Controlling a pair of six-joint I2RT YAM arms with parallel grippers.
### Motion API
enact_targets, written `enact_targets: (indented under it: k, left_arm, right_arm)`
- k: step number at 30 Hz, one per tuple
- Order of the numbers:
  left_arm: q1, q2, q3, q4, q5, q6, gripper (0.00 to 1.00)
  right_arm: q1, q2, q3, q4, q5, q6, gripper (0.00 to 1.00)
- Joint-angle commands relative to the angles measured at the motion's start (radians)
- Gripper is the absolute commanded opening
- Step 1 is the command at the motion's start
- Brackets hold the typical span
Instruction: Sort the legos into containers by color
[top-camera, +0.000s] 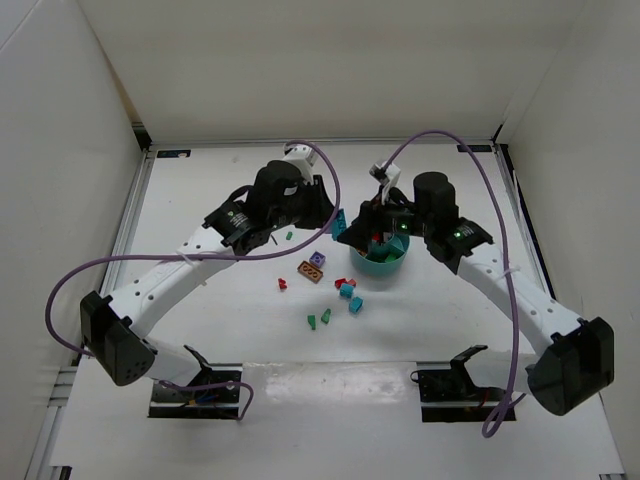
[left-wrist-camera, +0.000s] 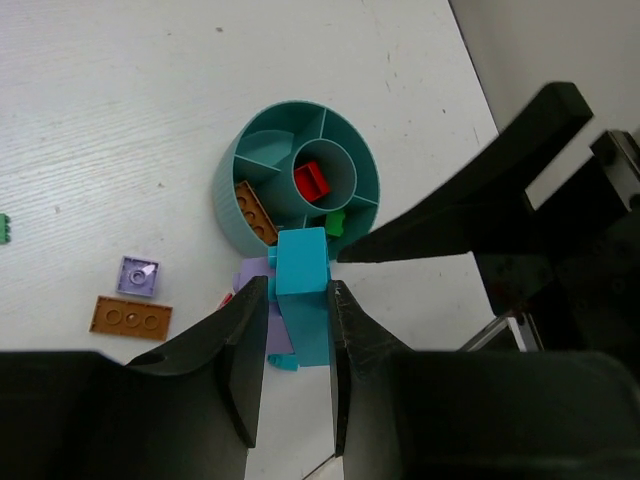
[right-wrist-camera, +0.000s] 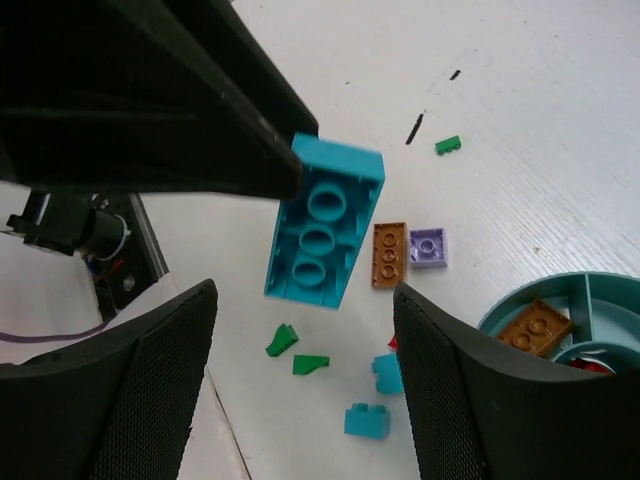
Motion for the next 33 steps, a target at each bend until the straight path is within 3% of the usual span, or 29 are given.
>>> enact_targets:
  k: [1,6,9,16,17,18,23,27,28,29,30,33]
  left_arm:
    - [-0.027,-0.034,0.02,0.022,0.006,0.008,0.0]
    - [-0.055,-0.01,0.066,-0.038,-0.125,-0.001,0.0]
    - [-0.081,-0.007,0.075,-0.04,-0.174,-0.002,0.0]
    - [-0.089,-0.01,0.075,-0.029,-0.175,-0.007,0.0]
    - [-0.09,-0.008,0.077,-0.027,-0.176,-0.007,0.0]
    - [-0.096,-0.002,0.08,-0.029,-0.178,-0.005,0.0]
    - [-0.093,-0.003,0.08,-0.035,-0.178,-0.005,0.0]
    - [-0.095,-0.005,0.081,-0.035,-0.167,0.002,0.01]
    - [-0.093,-0.007,0.083,-0.032,-0.167,0.005,0.09]
    - [-0.093,-0.011,0.085,-0.032,-0.162,0.016,0.22]
    - [-0.092,-0.011,0.085,-0.032,-0.162,0.021,0.23]
    - [-0.093,-0.025,0.078,-0.03,-0.17,0.045,0.57]
  right_arm:
    - [0.005,0.019,0.073,0.076,-0.051,0.017,0.74]
    - [0.027,0.052,0.099,0.079,-0.043,0.023,0.72]
    - [0.041,0.068,0.113,0.065,-0.019,0.026,0.64]
    - [0.031,0.086,0.127,0.051,-0.038,0.03,0.58]
    - [0.037,0.089,0.128,0.054,-0.037,0.031,0.55]
    - [0.039,0.088,0.127,0.057,-0.038,0.03,0.42]
    - [0.038,0.082,0.122,0.056,-0.038,0.033,0.06]
    - [0.019,0.083,0.114,0.07,-0.061,0.06,0.0]
    - [0.012,0.083,0.111,0.083,-0.074,0.069,0.0]
    - [0.005,0.086,0.105,0.097,-0.094,0.075,0.0]
    - [-0.005,0.08,0.105,0.097,-0.094,0.089,0.0]
    - [-0.019,0.079,0.095,0.114,-0.137,0.114,0.0]
